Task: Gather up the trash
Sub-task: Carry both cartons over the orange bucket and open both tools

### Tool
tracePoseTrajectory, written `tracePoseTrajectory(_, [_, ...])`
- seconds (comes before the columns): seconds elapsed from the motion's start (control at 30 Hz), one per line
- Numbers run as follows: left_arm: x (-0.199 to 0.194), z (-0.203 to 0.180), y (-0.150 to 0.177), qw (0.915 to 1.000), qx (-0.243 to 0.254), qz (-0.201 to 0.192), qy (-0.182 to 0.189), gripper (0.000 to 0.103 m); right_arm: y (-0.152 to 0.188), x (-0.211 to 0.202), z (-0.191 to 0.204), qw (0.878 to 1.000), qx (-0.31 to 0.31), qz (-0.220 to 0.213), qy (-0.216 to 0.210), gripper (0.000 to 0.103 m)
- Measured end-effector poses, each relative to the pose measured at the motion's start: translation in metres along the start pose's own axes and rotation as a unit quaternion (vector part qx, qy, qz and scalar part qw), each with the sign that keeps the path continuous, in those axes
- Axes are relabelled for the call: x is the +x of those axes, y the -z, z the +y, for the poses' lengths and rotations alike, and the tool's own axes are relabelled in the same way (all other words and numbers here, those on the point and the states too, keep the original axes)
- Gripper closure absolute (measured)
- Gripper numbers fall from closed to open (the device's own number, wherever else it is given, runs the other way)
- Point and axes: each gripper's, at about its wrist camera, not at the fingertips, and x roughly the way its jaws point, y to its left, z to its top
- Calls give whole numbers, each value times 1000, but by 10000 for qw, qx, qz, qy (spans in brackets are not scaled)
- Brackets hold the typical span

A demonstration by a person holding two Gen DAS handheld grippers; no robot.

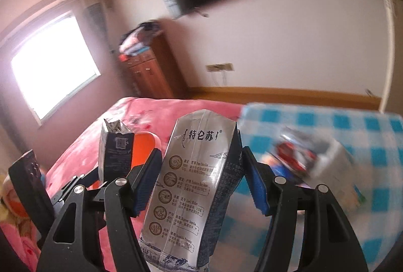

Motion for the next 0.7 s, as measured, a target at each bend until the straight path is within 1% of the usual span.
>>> tracePoseTrajectory(0.03, [-1,15,-4,9997,-113,-21,-195,31,-6,8,12,9999,-90,-20,-95,38])
tracePoseTrajectory(0.13, [2,44,-9,9979,-308,-37,-573,31,-20,35,42,9990,-260,-13,-351,38])
tracePoseTrajectory(0.2, [9,62,-10,9960,-539,55,-709,31,-25,52,61,9982,-347,10,-479,38])
tracePoseTrajectory(0.3, [14,84,-7,9933,-825,126,-798,31,-29,82,84,9971,-434,115,-620,38])
tracePoseTrajectory(0.33, [17,93,-5,9916,-932,157,-887,31,-29,90,90,9967,-453,158,-654,38])
tracePoseTrajectory(0.43, [28,101,-2,9894,-1083,290,-923,31,-27,117,102,9958,-476,255,-739,38])
tracePoseTrajectory(0.5, [29,106,2,9885,-1114,311,-979,28,-24,132,103,9949,-388,402,-840,37])
tracePoseTrajectory(0.53, [30,107,4,9879,-1123,310,-1022,21,-22,139,101,9937,-305,492,-956,36])
tracePoseTrajectory(0.57, [30,108,5,9877,-1122,296,-1048,17,-20,144,97,9935,-229,536,-976,29])
tracePoseTrajectory(0.63, [31,110,5,9876,-1104,263,-1082,14,-17,151,88,9927,40,626,-1027,19])
tracePoseTrajectory(0.67, [30,111,8,9874,-1098,242,-1117,12,-15,151,82,9923,170,629,-1055,16])
tracePoseTrajectory(0.7, [29,112,8,9869,-1095,212,-1165,12,-13,149,81,9922,255,624,-1044,15])
